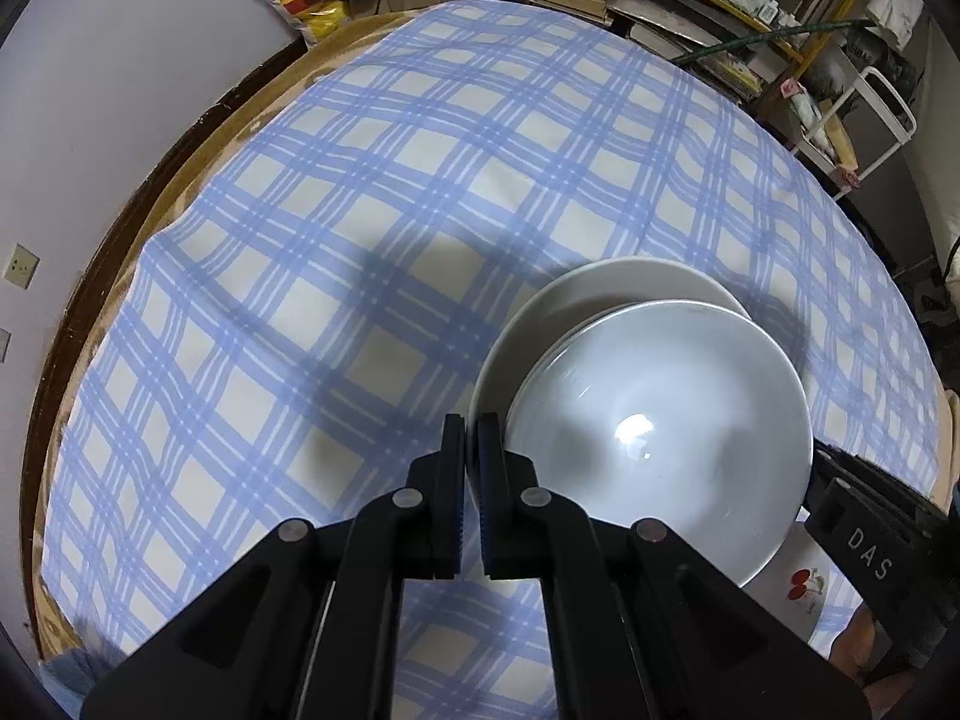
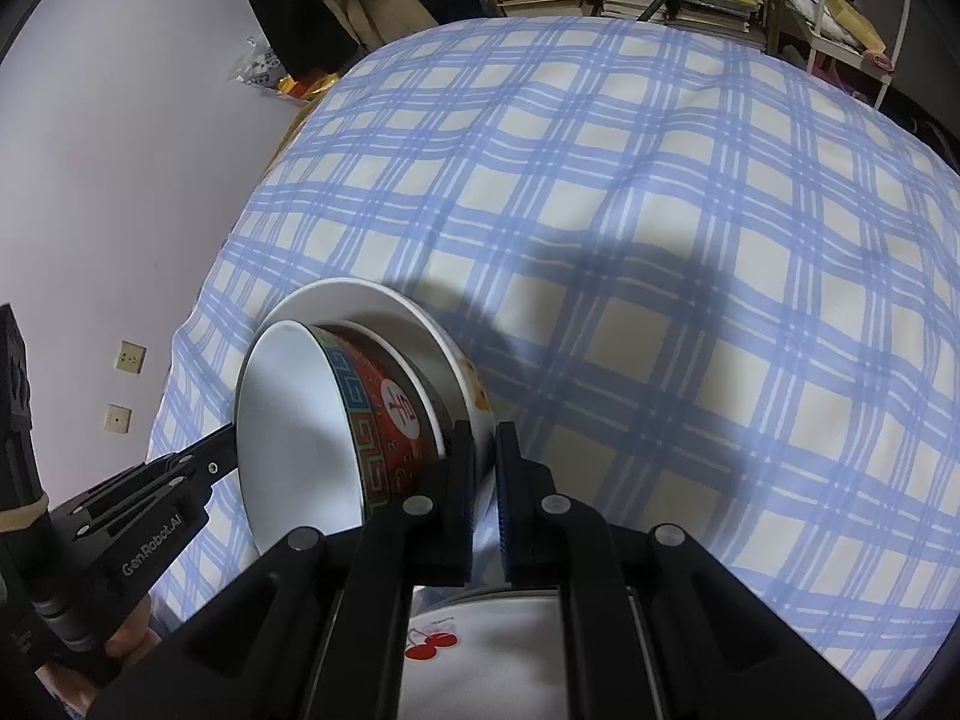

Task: Organize plates and bowls
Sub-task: 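Lift and carry the bowl stack toward the cherry plates with both grippers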

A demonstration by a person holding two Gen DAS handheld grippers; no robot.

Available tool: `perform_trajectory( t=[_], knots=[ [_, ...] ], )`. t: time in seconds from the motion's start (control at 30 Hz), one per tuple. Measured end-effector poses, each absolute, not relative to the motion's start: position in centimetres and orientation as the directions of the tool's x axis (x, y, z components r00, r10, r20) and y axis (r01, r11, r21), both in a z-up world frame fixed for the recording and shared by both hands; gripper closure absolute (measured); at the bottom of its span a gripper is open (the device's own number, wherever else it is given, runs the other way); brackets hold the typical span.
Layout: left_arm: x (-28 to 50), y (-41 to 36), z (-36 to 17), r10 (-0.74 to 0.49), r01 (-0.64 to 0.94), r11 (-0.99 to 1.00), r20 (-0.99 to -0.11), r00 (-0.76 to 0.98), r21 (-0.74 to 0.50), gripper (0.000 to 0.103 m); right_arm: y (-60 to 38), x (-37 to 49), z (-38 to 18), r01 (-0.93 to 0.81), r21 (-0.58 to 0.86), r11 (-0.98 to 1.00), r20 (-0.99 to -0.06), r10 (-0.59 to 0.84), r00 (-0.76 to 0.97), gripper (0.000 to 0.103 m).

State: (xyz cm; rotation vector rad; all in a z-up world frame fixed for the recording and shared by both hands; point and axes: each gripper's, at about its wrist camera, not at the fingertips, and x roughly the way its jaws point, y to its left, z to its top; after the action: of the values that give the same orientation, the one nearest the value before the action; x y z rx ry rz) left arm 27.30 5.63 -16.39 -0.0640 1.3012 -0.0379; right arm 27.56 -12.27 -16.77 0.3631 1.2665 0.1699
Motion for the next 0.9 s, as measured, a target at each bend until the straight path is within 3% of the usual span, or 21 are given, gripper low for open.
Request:
perform_trajectory(
  t=[0.23,0.5,0.9],
  knots=[
    [27.0,5.7,-15.9,-0.073,-0.014,0.997,-0.958,0.278,-0.080,0.102,-12.3,27.8,-16.4,0.075,0.357,0.931,-0.897,0.319,0.306,0.093],
    [26.8,7.6,-15.7,-0.188,-0.091,0.972,-0.950,0.250,-0.217,0.102,-9.9,29.0,-13.7,0.013,0.232,0.973,-0.925,0.217,0.311,0.093],
    [24.7,5.6,-11.1,-0.222,-0.055,0.967,-0.928,0.300,-0.249,0.102,-13.1,24.4,-9.7,0.048,0.250,0.967,-0.911,0.218,0.349,0.093]
  ],
)
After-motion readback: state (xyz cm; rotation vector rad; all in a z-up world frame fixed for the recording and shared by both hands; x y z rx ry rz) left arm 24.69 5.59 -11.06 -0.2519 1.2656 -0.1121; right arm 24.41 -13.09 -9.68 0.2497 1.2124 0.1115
